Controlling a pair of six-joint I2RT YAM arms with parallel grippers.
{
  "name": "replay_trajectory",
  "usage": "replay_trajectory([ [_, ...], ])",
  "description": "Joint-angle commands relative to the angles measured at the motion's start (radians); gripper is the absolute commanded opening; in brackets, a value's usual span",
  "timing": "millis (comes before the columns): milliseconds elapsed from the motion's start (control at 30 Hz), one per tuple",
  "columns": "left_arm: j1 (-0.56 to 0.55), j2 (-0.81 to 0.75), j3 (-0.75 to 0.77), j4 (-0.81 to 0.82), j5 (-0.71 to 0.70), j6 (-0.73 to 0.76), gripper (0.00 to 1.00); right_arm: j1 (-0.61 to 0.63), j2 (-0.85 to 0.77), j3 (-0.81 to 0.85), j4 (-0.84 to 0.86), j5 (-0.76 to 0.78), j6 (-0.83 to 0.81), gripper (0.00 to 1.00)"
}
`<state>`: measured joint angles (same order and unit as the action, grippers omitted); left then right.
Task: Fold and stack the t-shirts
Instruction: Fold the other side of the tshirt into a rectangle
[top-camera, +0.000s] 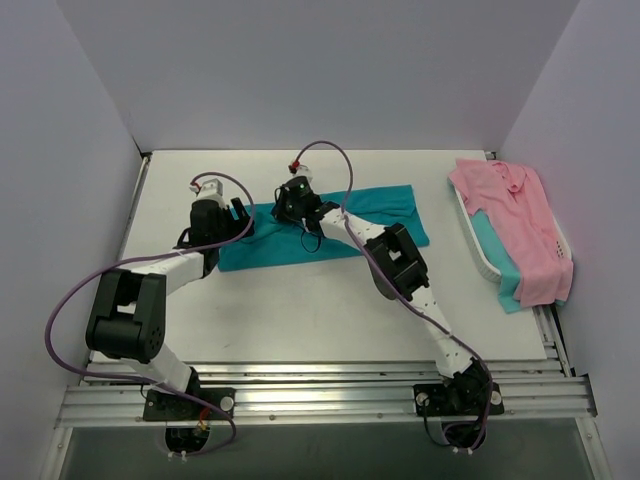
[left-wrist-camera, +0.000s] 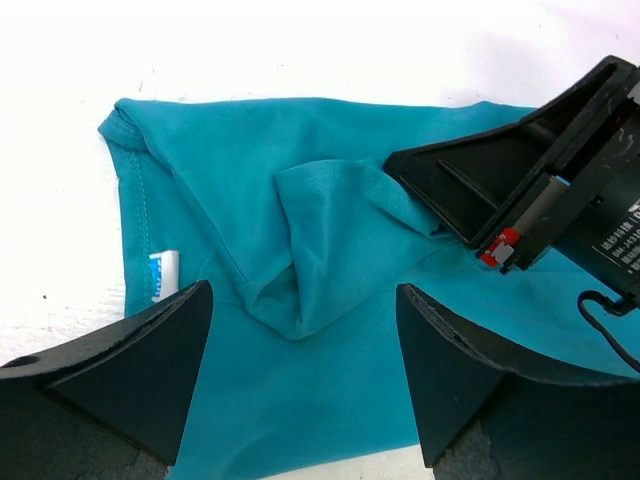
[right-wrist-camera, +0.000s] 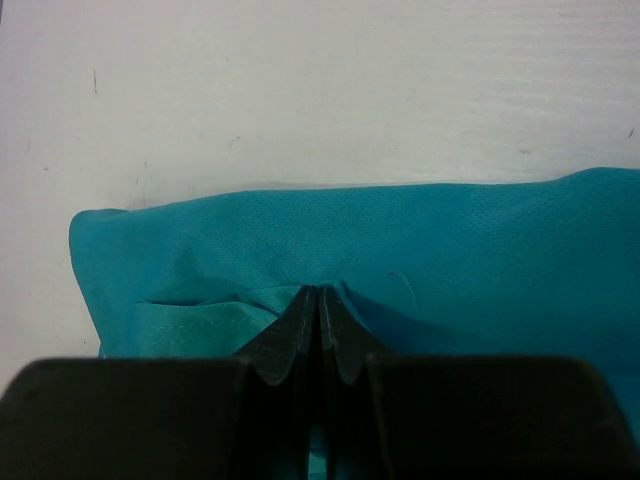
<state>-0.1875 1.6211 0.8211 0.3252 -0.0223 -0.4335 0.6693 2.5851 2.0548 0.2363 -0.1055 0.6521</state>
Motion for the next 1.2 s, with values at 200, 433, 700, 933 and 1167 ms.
replay_trajectory([
  [200,0.007,0.008,0.009,0.055,0.012,0.009,0.83,0.023,-0.210,-0.145,0.058,0.009,-0.034,0.00],
  [433,0.008,0.008,0.009,0.055,0.016,0.010,0.83,0.030,-0.275,-0.238,0.078,0.023,-0.042,0.00],
  [700,0.008,0.000,0.000,0.066,0.018,0.009,0.82,0.042,-0.339,-0.375,0.109,0.043,-0.043,0.00],
  [933,0.008,0.005,0.004,0.069,0.015,0.012,0.82,0.046,-0.431,-0.567,0.161,0.078,-0.034,0.00],
  [1167,0.008,0.003,-0.002,0.077,0.010,0.013,0.82,0.052,-0.503,-0.677,0.156,0.147,-0.049,0.06],
])
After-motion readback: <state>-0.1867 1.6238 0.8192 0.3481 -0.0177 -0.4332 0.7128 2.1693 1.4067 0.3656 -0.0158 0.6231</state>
